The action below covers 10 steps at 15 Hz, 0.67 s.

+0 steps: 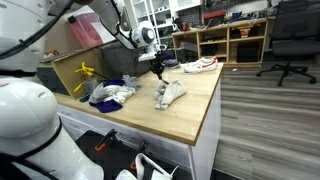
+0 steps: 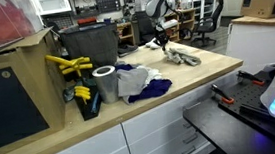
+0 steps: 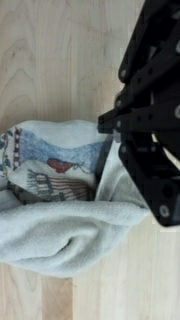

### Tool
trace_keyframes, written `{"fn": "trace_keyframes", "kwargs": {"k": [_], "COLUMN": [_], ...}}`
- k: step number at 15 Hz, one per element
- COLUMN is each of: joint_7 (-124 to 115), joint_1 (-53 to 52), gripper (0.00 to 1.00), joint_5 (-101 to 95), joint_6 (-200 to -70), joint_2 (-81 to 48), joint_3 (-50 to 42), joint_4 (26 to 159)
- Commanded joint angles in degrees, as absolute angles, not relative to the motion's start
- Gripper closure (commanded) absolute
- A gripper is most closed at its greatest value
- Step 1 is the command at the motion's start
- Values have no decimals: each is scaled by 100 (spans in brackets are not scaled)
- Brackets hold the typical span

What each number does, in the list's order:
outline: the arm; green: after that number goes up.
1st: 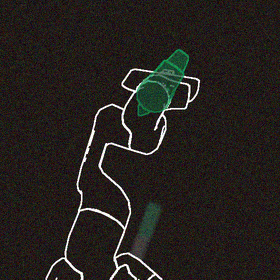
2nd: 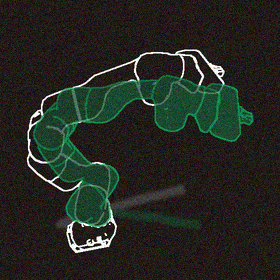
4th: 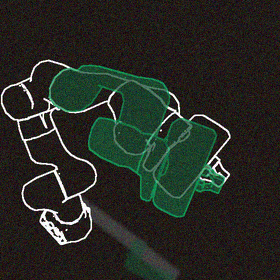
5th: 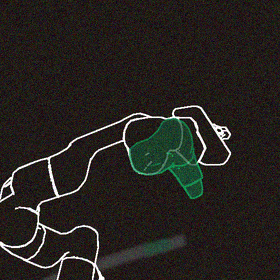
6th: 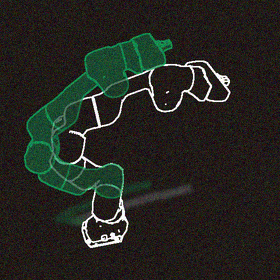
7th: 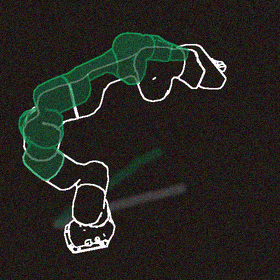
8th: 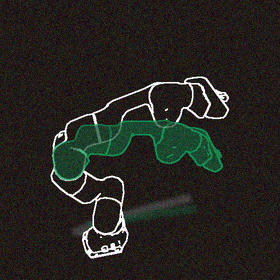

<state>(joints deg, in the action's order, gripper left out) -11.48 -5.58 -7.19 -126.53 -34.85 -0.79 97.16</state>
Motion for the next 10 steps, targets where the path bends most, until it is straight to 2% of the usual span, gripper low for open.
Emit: {"fn": "trace_keyframes", "kwargs": {"k": [1,10], "joint_7": [-1303,-1396], "joint_1": [-765,-1060], "gripper": [100,100], "joint_5": [-921,-1237], "joint_6": [-12775,-12942], "joint_2": [-3192,-3352], "joint_3": [-173,-132], "joint_4": [9935,9874]}}
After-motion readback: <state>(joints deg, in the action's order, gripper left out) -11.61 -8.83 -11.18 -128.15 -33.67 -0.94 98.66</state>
